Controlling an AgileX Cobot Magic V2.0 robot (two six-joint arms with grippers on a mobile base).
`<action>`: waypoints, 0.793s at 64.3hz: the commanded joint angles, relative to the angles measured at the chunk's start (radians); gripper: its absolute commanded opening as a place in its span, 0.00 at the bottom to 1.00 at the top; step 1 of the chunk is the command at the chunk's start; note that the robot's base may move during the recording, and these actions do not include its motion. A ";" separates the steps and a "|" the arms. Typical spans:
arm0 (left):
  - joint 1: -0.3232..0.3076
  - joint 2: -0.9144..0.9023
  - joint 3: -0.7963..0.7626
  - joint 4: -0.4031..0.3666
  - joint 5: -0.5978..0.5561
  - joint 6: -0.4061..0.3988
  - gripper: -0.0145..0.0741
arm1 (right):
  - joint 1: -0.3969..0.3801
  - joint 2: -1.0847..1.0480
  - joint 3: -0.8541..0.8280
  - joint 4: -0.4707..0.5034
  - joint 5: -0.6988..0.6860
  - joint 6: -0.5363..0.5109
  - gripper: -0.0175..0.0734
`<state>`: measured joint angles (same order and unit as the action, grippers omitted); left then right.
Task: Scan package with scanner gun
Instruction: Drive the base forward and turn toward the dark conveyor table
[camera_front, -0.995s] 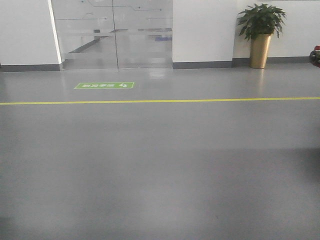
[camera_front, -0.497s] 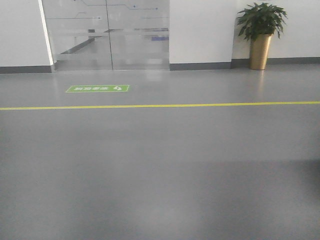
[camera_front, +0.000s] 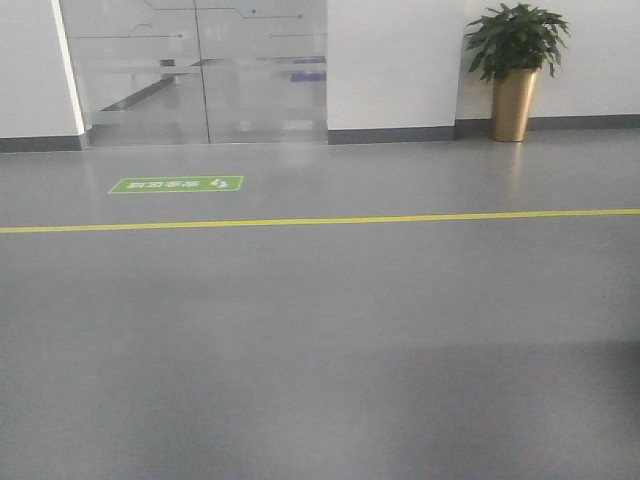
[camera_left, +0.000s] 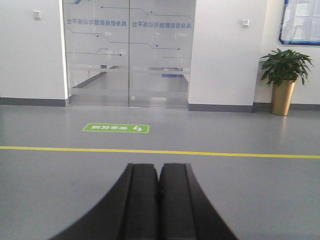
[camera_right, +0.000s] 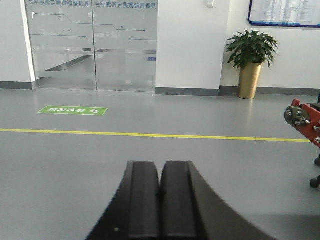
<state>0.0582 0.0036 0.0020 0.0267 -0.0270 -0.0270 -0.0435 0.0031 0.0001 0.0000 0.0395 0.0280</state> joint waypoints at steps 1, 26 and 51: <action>-0.005 -0.004 -0.002 -0.006 -0.015 -0.001 0.04 | -0.003 -0.003 0.000 0.006 -0.017 -0.004 0.02; -0.005 -0.004 -0.002 -0.006 -0.015 -0.001 0.04 | -0.003 -0.003 0.000 0.006 -0.017 -0.004 0.02; -0.005 -0.004 -0.002 -0.006 -0.015 -0.001 0.04 | -0.003 -0.003 0.000 0.006 -0.017 -0.004 0.02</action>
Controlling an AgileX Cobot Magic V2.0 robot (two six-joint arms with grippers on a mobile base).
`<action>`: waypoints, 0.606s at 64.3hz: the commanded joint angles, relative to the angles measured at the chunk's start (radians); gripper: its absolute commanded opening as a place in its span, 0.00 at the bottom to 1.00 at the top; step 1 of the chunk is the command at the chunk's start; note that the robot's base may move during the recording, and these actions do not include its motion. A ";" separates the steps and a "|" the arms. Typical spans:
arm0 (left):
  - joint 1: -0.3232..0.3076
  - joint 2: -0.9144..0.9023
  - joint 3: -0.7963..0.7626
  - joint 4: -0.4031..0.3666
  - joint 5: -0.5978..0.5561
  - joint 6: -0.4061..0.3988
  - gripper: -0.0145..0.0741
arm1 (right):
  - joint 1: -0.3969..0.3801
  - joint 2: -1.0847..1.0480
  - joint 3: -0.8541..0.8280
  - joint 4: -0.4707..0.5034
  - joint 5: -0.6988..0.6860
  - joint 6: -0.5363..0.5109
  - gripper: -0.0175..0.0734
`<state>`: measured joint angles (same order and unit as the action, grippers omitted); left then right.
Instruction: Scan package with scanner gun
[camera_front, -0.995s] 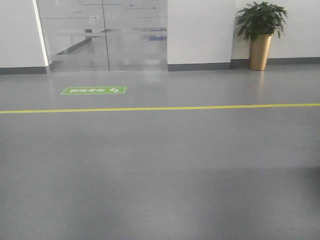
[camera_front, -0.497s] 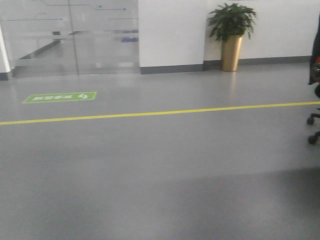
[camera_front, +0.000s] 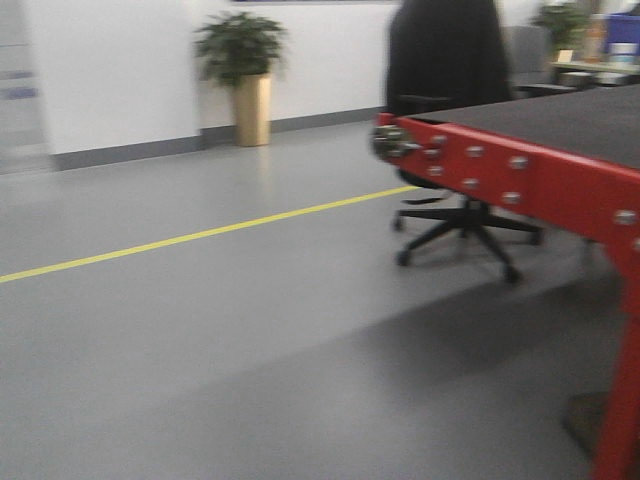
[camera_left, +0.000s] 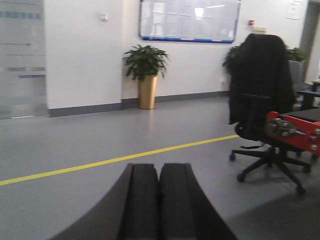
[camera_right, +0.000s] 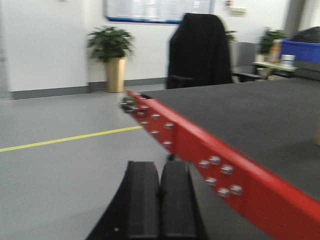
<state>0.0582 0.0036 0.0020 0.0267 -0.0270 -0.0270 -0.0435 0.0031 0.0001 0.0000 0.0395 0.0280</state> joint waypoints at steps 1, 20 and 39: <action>-0.005 -0.004 -0.002 -0.006 -0.015 -0.001 0.04 | -0.003 -0.003 0.000 0.006 -0.017 -0.004 0.02; -0.005 -0.004 -0.002 -0.006 -0.015 -0.001 0.04 | -0.003 -0.003 0.000 0.006 -0.017 -0.004 0.02; -0.005 -0.004 -0.002 -0.006 -0.015 -0.001 0.04 | -0.003 -0.003 0.000 0.006 -0.017 -0.004 0.02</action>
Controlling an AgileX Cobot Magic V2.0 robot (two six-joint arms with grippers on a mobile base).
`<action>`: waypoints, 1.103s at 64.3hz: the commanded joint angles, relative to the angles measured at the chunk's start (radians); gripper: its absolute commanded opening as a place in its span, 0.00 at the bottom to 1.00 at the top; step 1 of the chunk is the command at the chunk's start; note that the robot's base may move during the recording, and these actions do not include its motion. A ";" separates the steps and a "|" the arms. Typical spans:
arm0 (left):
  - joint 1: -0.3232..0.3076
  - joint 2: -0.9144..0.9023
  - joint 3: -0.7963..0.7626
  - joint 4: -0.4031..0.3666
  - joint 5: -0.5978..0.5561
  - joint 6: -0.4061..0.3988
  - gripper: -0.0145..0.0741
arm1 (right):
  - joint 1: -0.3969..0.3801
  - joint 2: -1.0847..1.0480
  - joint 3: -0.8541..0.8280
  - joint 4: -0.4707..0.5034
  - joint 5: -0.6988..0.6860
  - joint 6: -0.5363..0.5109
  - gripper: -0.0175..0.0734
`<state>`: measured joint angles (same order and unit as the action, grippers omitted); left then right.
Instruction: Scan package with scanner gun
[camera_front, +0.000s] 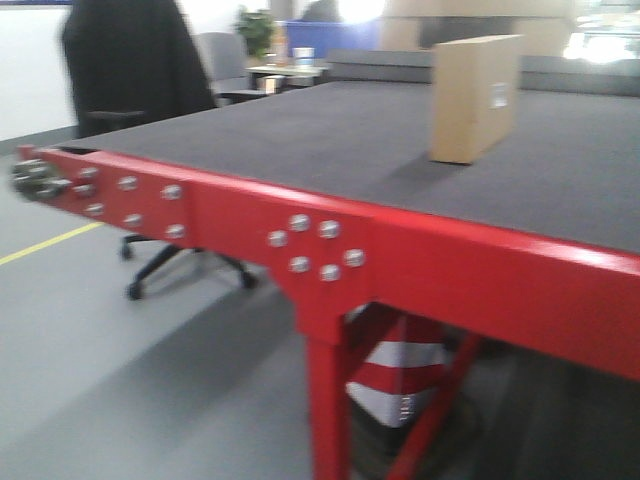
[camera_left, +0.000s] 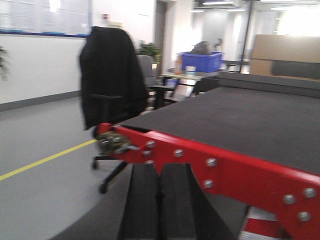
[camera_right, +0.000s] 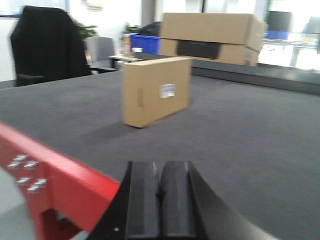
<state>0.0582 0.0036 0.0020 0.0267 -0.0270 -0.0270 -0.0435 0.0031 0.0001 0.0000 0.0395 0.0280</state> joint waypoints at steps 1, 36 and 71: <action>-0.005 -0.004 -0.002 -0.006 -0.015 -0.001 0.04 | -0.003 -0.003 0.000 0.006 -0.017 -0.004 0.02; -0.005 -0.004 -0.002 -0.006 -0.015 -0.001 0.04 | -0.003 -0.003 0.000 0.006 -0.017 -0.004 0.02; -0.005 -0.004 -0.002 -0.006 -0.015 -0.001 0.04 | -0.003 -0.003 0.000 0.006 -0.017 -0.004 0.02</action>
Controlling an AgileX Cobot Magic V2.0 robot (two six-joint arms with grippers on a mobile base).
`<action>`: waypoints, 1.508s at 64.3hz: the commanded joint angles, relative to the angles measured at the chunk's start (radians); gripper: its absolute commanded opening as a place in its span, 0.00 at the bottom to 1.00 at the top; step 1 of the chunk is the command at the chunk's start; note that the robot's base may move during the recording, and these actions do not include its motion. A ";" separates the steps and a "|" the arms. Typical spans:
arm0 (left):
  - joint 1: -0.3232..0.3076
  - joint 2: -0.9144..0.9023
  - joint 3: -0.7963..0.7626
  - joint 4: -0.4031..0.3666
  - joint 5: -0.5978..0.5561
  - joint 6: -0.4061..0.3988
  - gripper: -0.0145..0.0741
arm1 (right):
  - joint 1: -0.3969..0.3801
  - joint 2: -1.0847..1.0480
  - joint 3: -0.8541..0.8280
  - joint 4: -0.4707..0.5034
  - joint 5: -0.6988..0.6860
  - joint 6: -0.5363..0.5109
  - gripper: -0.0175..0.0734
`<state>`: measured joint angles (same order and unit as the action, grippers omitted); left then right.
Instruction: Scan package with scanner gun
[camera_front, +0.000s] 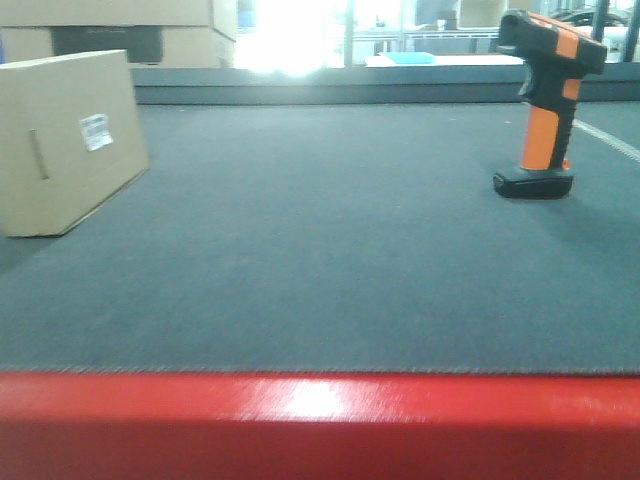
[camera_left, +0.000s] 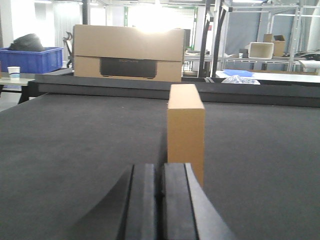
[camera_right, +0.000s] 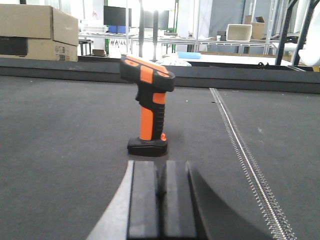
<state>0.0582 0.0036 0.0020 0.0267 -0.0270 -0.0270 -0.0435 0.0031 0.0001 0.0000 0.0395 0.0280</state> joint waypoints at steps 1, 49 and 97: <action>-0.005 -0.004 -0.002 -0.006 -0.015 -0.001 0.04 | -0.003 -0.003 0.000 0.006 -0.017 -0.004 0.02; -0.001 -0.004 -0.002 -0.006 -0.015 -0.001 0.04 | -0.003 -0.003 0.000 0.006 -0.017 -0.004 0.02; -0.001 -0.004 -0.002 -0.006 -0.015 -0.001 0.04 | -0.003 -0.003 0.000 0.006 -0.017 -0.004 0.02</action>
<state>0.0582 0.0036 0.0020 0.0267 -0.0270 -0.0270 -0.0435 0.0031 0.0001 0.0000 0.0395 0.0280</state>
